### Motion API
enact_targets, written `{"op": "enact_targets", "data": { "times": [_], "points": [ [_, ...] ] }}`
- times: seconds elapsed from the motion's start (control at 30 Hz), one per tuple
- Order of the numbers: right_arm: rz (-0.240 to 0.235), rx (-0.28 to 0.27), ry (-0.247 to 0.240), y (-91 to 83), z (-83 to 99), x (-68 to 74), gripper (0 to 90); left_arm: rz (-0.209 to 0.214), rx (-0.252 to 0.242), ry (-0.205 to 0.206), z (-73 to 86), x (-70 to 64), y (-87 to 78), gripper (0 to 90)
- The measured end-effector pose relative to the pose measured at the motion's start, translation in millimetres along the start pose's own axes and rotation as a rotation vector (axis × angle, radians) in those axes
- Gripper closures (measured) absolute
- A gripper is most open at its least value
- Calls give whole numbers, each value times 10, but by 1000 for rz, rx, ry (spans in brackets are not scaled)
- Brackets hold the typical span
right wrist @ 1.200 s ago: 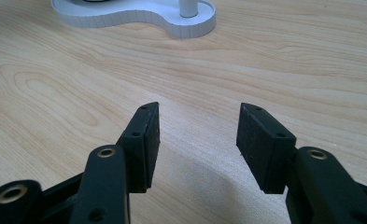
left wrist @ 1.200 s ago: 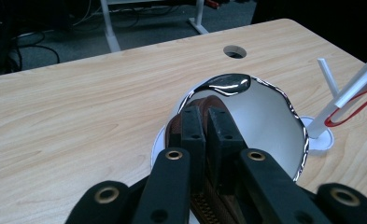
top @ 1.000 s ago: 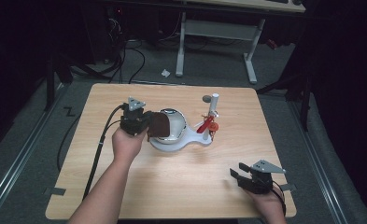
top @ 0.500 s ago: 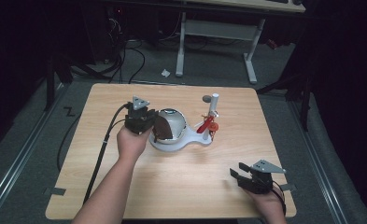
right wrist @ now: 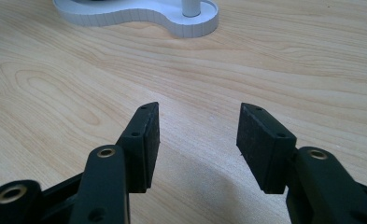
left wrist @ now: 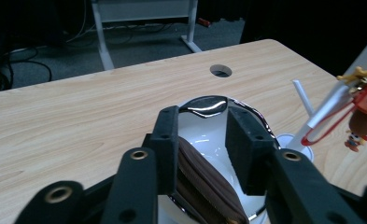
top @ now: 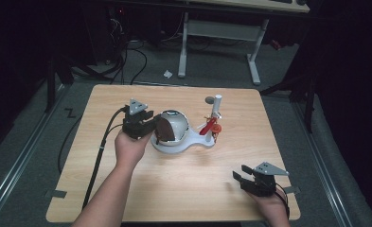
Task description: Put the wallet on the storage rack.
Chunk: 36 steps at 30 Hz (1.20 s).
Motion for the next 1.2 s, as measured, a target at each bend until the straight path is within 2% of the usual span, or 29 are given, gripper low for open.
{"op": "enact_targets", "data": {
  "times": [0.17, 0.37, 0.77, 1.03, 1.2],
  "points": [
    [0, 6, -10, 14, 2, 10, 494, 11, -10, 6, 87, -23, -129, 574],
    [-2, 13, -15, 23, 4, 29, 492, 19, -3, 20, 274, -16, -263, 518],
    [-2, 24, -17, 36, 12, 50, 492, 45, 17, 0, 807, 80, -564, 458],
    [-1, 27, -25, 48, 16, 61, 492, 14, 54, -14, 1245, 195, -760, 391],
    [1, 31, -28, 57, 19, 72, 492, -20, 109, -8, 1540, 279, -876, 380]
  ]
}}
Point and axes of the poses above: each handheld gripper's, and its own axes: y roughly forward along the jaws, z roughly out of its underside, x roughly to its left, the point moved 1 cm from there along y, roughly forward along the jaws, and after that the axes turned 11 degrees about z, right-handed, at the moved point
